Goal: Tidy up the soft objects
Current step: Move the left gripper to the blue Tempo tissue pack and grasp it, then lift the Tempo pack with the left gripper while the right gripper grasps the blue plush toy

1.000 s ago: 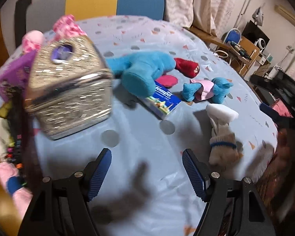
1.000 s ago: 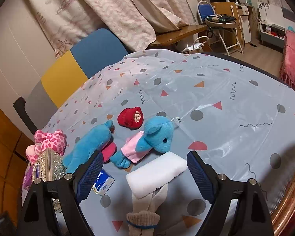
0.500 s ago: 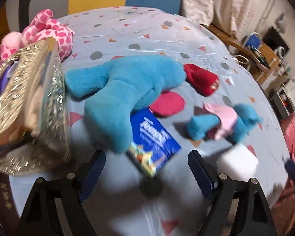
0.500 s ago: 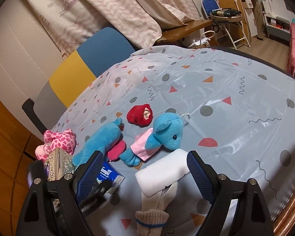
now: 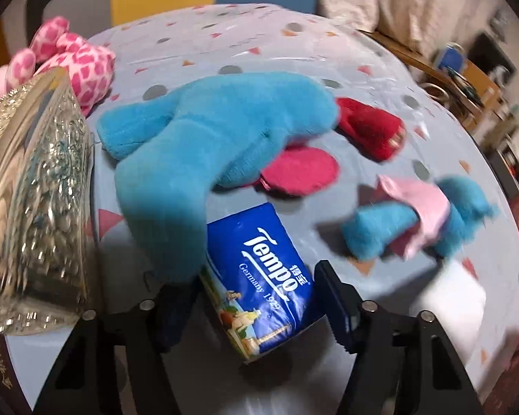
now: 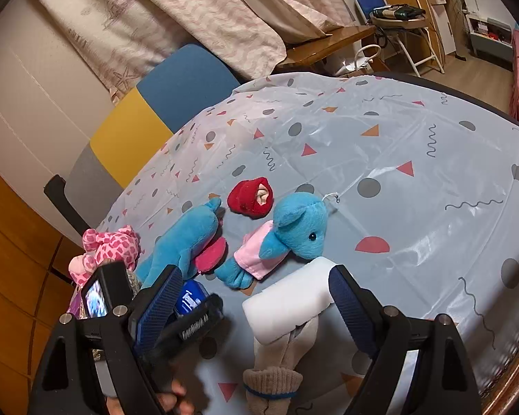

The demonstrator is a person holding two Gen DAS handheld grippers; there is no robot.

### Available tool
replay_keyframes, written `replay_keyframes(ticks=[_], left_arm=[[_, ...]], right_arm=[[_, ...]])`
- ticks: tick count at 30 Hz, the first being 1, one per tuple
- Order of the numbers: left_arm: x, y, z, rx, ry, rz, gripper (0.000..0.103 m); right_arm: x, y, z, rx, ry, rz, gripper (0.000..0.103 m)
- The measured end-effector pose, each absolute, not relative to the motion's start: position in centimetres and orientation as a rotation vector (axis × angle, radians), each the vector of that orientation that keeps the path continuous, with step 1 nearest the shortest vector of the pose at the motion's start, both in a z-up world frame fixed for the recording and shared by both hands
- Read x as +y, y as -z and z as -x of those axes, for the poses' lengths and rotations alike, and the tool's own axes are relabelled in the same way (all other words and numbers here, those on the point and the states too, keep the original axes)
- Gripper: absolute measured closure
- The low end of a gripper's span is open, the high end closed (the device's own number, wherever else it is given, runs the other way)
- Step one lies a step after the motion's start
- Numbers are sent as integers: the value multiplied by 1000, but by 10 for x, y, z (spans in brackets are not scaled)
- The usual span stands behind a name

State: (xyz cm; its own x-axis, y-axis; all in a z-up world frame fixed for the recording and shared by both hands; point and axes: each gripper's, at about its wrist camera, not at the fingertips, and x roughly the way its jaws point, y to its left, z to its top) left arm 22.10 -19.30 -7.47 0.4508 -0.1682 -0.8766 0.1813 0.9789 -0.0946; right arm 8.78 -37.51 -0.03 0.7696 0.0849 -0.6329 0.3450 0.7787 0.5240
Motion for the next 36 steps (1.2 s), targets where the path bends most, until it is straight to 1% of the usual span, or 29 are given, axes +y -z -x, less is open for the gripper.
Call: replay_keyframes(ticks=[5, 9, 13, 16, 21, 26, 31, 34, 35, 36], left_arm=[[-184, 73, -177, 1023, 343, -112, 38], [-160, 73, -130, 954, 423, -202, 38], [-121, 72, -97, 932, 429, -198, 38], [-96, 73, -84, 933, 407, -160, 41], [-81, 76, -78, 913, 401, -121, 42], [-79, 79, -74, 882, 403, -124, 47], [-76, 81, -72, 865, 406, -116, 48], [-74, 81, -72, 864, 412, -106, 48], [-73, 81, -72, 862, 412, -104, 48], [-70, 81, -69, 860, 412, -101, 48]], right_arm=[[-374, 1, -88, 701, 146, -673, 15], [-371, 2, -90, 717, 140, -657, 15], [-358, 2, -99, 759, 50, -618, 15], [-341, 0, -109, 785, -49, -574, 15], [-297, 4, -153, 931, -206, -529, 15], [-258, 7, -210, 1050, -283, -500, 15], [-241, 34, -270, 1192, -223, -529, 15], [-231, 51, -296, 1228, -167, -519, 15], [-229, 59, -302, 1245, -162, -516, 16], [-227, 66, -306, 1261, -142, -498, 26]])
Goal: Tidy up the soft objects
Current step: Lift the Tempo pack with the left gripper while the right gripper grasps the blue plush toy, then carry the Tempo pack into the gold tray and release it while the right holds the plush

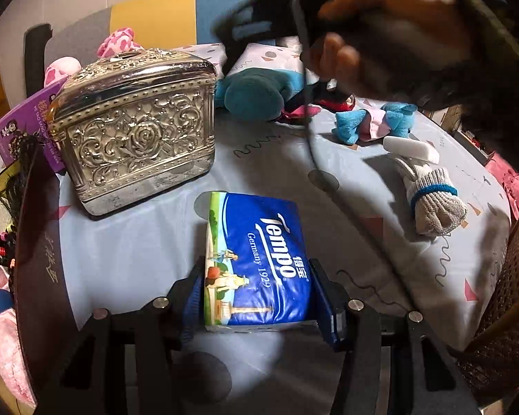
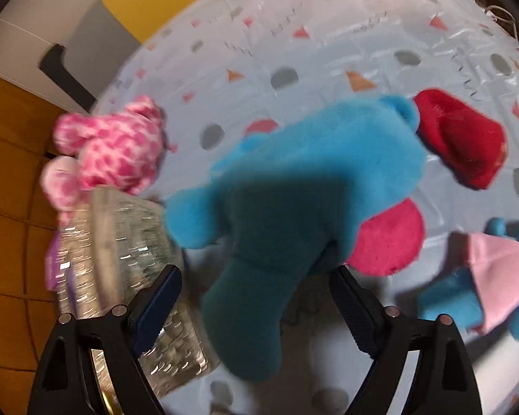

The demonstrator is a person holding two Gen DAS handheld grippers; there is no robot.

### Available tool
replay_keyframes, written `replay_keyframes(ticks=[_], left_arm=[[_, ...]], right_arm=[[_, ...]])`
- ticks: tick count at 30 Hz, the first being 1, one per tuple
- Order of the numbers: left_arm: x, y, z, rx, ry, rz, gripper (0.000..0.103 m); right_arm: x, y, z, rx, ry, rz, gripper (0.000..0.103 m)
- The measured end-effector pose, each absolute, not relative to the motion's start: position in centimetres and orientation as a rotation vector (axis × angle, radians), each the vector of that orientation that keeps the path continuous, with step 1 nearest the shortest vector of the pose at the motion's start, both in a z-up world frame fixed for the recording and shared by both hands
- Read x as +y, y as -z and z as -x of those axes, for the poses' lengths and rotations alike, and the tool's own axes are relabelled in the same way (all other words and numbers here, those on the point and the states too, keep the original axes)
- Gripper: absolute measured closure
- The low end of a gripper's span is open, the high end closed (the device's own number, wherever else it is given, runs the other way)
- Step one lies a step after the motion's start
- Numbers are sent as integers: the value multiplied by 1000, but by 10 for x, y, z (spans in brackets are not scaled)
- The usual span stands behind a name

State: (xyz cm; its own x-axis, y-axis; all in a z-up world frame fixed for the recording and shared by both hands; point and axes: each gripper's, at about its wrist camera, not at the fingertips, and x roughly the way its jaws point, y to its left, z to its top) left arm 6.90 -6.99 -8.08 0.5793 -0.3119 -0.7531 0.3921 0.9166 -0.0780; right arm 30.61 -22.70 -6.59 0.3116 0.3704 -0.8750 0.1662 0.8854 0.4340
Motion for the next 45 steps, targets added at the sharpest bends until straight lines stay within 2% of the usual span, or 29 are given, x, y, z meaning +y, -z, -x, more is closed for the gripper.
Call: replay_keyframes(ticks=[2, 3, 11, 18, 23, 25, 36, 38, 39, 40, 45], left_arm=[[-68, 81, -67, 856, 410, -101, 47], [-68, 81, -66, 855, 409, -102, 47], [-68, 81, -64, 855, 403, -95, 48], [-71, 78, -68, 875, 397, -100, 47], [-73, 76, -72, 894, 395, -92, 45], [-72, 75, -74, 901, 400, -76, 38], [-75, 66, -82, 978, 398, -66, 34], [-79, 65, -84, 978, 385, -97, 36], [-81, 65, -86, 985, 380, -103, 47], [-82, 67, -90, 993, 375, -106, 51], [-88, 68, -90, 990, 390, -142, 51]], right_arm=[[-227, 78, -307, 1277, -106, -468, 69], [-226, 83, -305, 1283, -108, -456, 70], [-231, 74, -257, 1270, -162, -255, 71], [-257, 93, -240, 1218, -232, -394, 66], [-256, 92, -232, 1169, -254, -344, 66], [-255, 92, -230, 1164, -257, -324, 66], [-253, 87, -230, 1165, -249, -271, 65], [-245, 90, -238, 1166, -248, -267, 65], [-245, 90, -238, 1166, -248, -264, 65], [-245, 90, -238, 1164, -248, -259, 65], [-234, 88, -240, 1143, -233, -170, 68]])
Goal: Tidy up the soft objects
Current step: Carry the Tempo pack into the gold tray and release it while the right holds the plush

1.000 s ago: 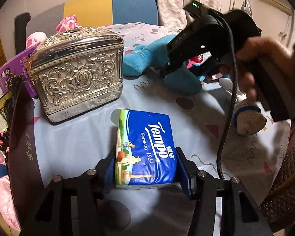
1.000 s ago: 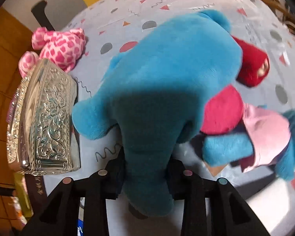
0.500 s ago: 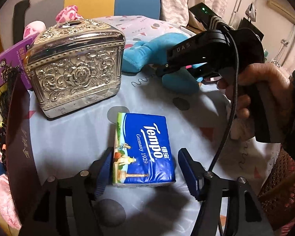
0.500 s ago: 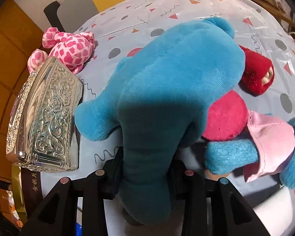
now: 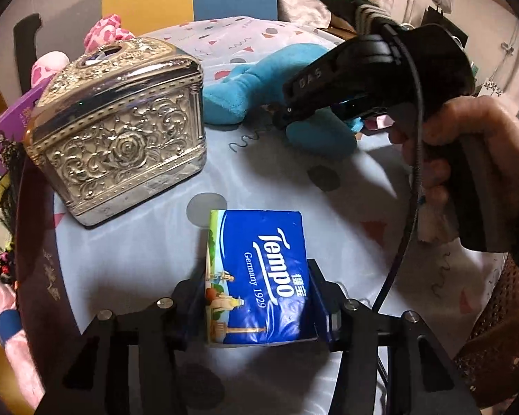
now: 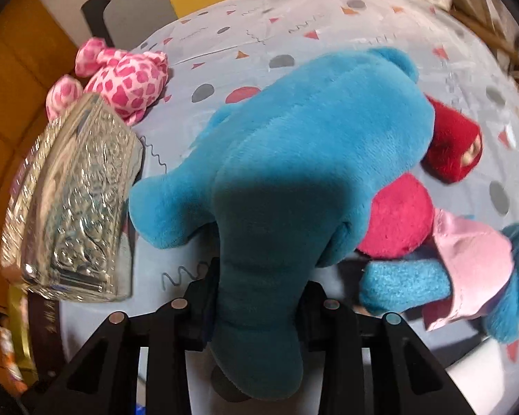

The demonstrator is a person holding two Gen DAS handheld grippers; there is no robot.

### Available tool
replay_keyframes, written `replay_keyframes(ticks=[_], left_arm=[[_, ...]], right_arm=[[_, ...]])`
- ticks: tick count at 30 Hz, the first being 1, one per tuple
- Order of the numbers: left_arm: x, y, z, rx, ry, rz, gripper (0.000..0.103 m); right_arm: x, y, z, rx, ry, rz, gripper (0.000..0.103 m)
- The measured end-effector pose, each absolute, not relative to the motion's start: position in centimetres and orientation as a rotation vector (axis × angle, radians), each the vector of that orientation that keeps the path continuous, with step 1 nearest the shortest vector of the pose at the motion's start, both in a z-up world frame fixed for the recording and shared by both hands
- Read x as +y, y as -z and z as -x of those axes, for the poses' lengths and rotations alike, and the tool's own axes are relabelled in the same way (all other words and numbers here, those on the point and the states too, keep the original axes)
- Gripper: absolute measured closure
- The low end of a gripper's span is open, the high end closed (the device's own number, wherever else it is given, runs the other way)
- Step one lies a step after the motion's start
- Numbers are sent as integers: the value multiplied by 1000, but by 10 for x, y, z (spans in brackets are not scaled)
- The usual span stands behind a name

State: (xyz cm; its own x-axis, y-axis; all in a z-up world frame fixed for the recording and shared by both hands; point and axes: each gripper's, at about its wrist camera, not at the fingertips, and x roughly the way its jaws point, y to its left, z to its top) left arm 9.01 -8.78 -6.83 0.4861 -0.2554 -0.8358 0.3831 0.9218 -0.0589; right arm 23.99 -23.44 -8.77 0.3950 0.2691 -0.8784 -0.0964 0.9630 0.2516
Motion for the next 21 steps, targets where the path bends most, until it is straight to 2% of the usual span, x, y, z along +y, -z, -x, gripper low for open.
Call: replay_keyframes(ticks=[5, 12, 21], left_arm=[[-83, 58, -76, 974, 390, -117, 51], [-48, 7, -53, 875, 380, -20, 51], [66, -40, -63, 806, 131, 203, 51]], right_arm=[[-236, 89, -239, 1131, -241, -158, 68], [-237, 89, -235, 1116, -242, -142, 67], [-236, 86, -227, 1103, -225, -89, 67]])
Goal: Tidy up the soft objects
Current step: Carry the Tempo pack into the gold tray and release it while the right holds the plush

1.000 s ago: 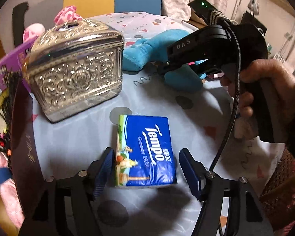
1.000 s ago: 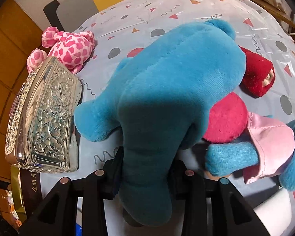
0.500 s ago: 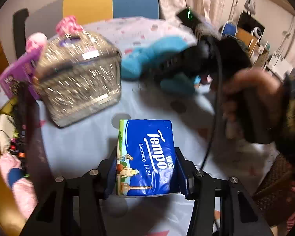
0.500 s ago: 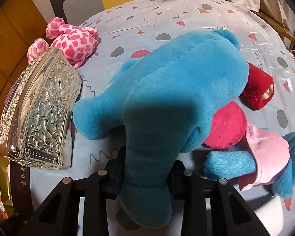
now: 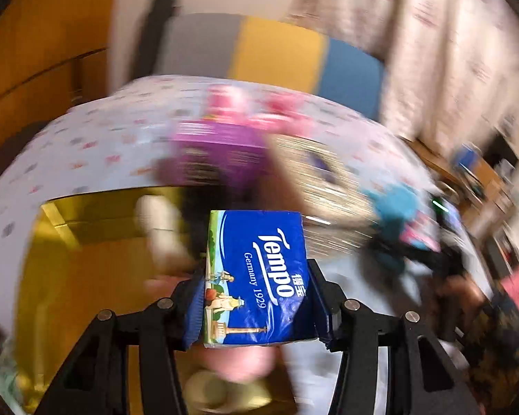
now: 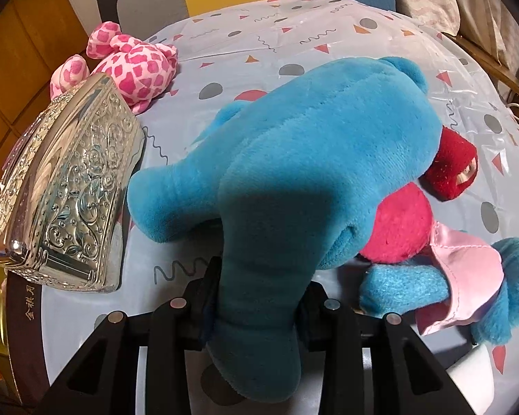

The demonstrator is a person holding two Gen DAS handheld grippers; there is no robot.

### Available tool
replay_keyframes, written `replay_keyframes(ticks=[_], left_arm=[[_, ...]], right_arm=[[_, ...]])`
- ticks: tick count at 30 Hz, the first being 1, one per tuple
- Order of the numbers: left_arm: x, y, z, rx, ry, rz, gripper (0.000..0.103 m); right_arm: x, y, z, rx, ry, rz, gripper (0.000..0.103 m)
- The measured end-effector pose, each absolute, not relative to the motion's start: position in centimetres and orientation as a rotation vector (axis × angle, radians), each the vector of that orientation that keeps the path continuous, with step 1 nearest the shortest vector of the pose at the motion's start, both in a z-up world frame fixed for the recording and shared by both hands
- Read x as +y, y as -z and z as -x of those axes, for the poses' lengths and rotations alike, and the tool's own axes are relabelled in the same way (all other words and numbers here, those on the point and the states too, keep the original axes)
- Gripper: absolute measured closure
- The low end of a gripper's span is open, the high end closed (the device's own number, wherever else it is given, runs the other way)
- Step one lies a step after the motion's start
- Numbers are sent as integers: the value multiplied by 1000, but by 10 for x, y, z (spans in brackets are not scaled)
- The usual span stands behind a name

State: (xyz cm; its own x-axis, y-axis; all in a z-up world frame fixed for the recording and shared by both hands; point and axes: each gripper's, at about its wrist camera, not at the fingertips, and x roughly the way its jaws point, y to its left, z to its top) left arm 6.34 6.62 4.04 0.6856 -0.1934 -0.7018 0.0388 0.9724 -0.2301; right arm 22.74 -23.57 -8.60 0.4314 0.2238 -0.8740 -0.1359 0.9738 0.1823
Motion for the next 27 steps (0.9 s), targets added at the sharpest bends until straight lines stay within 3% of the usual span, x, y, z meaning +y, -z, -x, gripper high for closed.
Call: replay_keyframes(ticks=[9, 16, 21, 27], left_arm=[[203, 9, -99, 933, -192, 428, 51], [214, 39, -140, 965, -252, 448, 50], [212, 54, -165, 1005, -267, 365, 37], [214, 45, -153, 957, -299, 332, 36]], right_arm=[[-237, 85, -225, 1100, -217, -69, 67], [-236, 86, -226, 1099, -215, -58, 66], [-235, 86, -227, 1099, -214, -56, 66], [-235, 86, -227, 1098, -209, -41, 66]])
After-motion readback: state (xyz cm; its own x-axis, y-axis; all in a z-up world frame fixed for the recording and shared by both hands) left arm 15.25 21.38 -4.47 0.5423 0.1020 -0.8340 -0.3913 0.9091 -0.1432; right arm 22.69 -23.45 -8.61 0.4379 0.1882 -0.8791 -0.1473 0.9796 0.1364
